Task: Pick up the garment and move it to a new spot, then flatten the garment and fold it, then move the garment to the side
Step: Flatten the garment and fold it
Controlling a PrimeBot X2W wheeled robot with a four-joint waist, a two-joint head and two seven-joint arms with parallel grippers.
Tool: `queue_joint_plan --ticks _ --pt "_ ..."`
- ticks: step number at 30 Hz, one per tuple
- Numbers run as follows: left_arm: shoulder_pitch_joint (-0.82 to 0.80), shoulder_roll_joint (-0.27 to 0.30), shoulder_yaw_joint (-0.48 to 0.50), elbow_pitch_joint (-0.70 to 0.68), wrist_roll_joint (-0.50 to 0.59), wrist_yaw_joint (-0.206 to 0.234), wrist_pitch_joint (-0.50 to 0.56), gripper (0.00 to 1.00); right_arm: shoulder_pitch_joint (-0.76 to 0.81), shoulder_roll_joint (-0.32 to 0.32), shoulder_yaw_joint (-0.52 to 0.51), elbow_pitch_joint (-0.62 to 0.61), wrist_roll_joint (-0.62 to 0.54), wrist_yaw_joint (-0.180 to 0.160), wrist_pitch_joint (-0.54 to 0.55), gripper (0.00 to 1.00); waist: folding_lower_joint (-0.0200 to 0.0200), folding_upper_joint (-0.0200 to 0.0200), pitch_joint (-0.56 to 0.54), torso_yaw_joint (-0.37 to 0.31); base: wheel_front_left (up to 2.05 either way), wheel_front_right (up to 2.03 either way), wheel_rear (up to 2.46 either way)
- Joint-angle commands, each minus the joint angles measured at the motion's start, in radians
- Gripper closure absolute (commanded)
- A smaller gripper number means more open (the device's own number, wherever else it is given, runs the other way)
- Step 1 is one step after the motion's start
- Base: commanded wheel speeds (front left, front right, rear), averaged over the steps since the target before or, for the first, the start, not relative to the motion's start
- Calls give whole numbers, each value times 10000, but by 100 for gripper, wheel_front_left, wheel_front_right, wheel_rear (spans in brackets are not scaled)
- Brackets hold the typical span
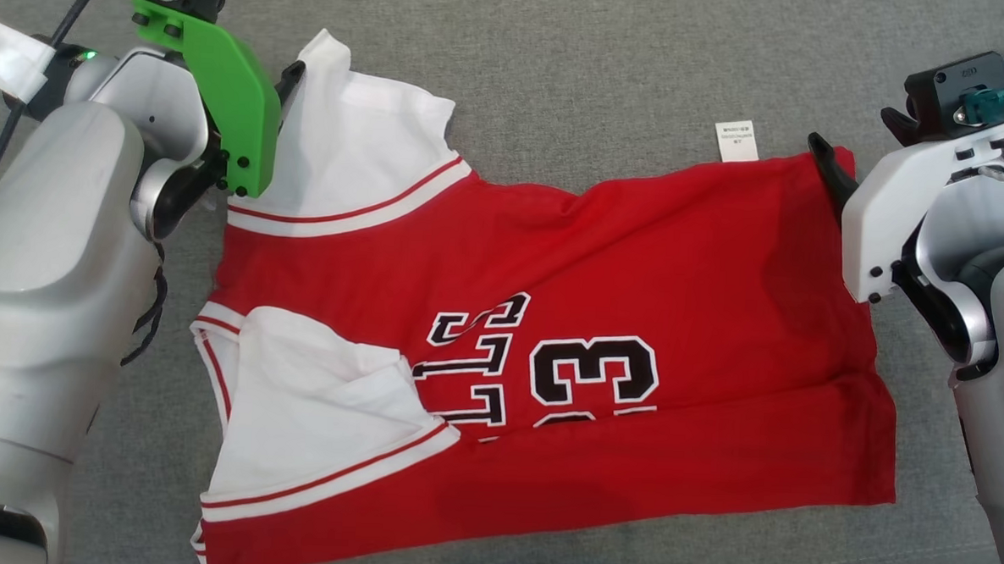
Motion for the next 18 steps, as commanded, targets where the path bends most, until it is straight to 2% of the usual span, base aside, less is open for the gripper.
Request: queue_joint_plan --ticks 1,7,10,13,14,15,16,18 --pt "-359 11 -24 79 -157 -14 214 0 -99 -59 9 22 12 -12 -22 0 -2 -1 525 -499 0 0 0" --pt "-823 -78 -69 191 -194 65 625 0 -60 -23 22 108 21 -12 -147 0 -2 -1 578 -587 0 0 0" --pt "-977 -74 -103 308 -225 272 1029 0 -106 66 117 211 5 -12 -195 0 -2 -1 571 -670 0 0 0" --pt "-927 -102 -95 271 -330 389 1360 19 -160 94 160 258 40 -12 -216 0 -2 -1 547 -703 0 0 0" --pt "-877 -116 -65 242 -388 442 1440 35 -168 79 156 273 54 -12 -227 0 -2 -1 542 -702 0 0 0" --pt "-837 -118 -52 201 -419 478 1507 37 -169 66 142 286 48 -12 -234 0 -2 -1 535 -698 0 0 0" --pt "-792 -109 -34 172 -487 525 1584 49 -172 51 131 298 47 -12 -230 0 -2 -1 530 -692 0 0 0" --pt "-702 -71 -38 74 -556 581 1756 55 -155 33 97 317 47 -12 -240 0 -2 -1 510 -679 0 0 0"
